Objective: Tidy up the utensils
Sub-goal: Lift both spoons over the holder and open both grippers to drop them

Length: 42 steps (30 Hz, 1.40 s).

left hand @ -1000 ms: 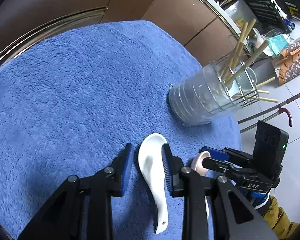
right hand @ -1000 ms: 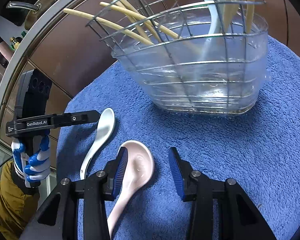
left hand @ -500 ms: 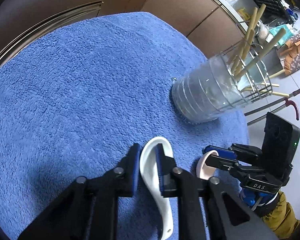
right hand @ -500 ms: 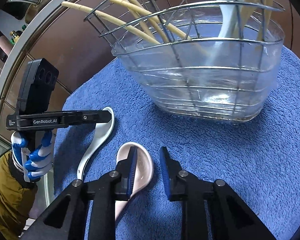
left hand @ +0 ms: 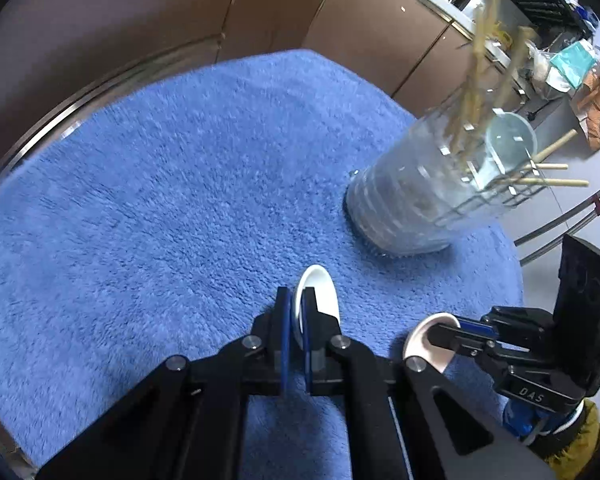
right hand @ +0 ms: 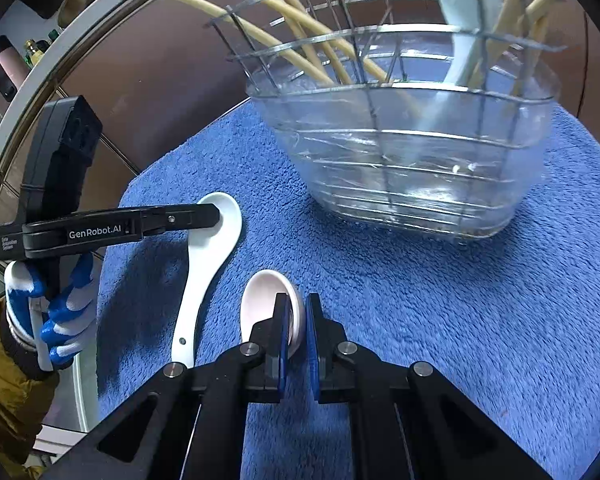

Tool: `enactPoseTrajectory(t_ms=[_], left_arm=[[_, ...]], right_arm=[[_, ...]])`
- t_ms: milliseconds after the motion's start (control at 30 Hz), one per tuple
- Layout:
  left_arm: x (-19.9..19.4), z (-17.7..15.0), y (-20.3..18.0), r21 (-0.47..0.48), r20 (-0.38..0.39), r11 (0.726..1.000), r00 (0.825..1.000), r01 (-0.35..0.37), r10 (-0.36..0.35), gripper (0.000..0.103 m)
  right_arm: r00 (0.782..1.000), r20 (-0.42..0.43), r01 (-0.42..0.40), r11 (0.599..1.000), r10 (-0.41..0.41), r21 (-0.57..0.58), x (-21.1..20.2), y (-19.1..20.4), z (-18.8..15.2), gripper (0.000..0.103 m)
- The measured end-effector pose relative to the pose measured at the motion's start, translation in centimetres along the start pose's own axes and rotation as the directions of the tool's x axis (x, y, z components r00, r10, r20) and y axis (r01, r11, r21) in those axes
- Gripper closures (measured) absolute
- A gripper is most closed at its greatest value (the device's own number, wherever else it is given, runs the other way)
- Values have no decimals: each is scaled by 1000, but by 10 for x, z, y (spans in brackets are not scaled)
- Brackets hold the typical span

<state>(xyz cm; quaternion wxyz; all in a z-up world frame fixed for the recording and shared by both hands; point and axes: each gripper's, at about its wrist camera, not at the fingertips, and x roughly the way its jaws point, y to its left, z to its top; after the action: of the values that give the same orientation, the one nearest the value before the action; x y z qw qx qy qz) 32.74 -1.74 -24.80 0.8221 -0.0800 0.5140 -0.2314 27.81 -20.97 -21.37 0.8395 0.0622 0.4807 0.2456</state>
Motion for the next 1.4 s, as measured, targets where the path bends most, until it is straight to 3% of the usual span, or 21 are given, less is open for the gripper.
enactPoseTrajectory(t_ms=[167, 533, 800, 1033, 1267, 1400], left_arm=[[-29, -9, -21, 29, 76, 999, 996, -40, 37, 98], [-96, -30, -49, 58, 185, 998, 982, -36, 25, 98], [-144, -45, -73, 59, 273, 998, 962, -26, 9, 98], [-175, -36, -93, 56, 369, 998, 929, -40, 17, 98], [-192, -1, -114, 44, 486, 994, 871, -98, 65, 98], [-189, 26, -126, 38, 559, 988, 822, -152, 105, 98]], right_arm=[[997, 70, 22, 1000, -22, 9, -28, 4, -9, 95], [973, 207, 100, 995, -101, 17, -96, 26, -39, 95], [934, 311, 177, 984, -177, 31, -152, 48, -56, 95], [861, 435, 270, 962, -264, 49, -192, 63, -50, 95], [750, 571, 355, 932, -333, 76, -212, 77, -13, 95], [685, 634, 395, 914, -359, 91, -213, 80, 13, 95]])
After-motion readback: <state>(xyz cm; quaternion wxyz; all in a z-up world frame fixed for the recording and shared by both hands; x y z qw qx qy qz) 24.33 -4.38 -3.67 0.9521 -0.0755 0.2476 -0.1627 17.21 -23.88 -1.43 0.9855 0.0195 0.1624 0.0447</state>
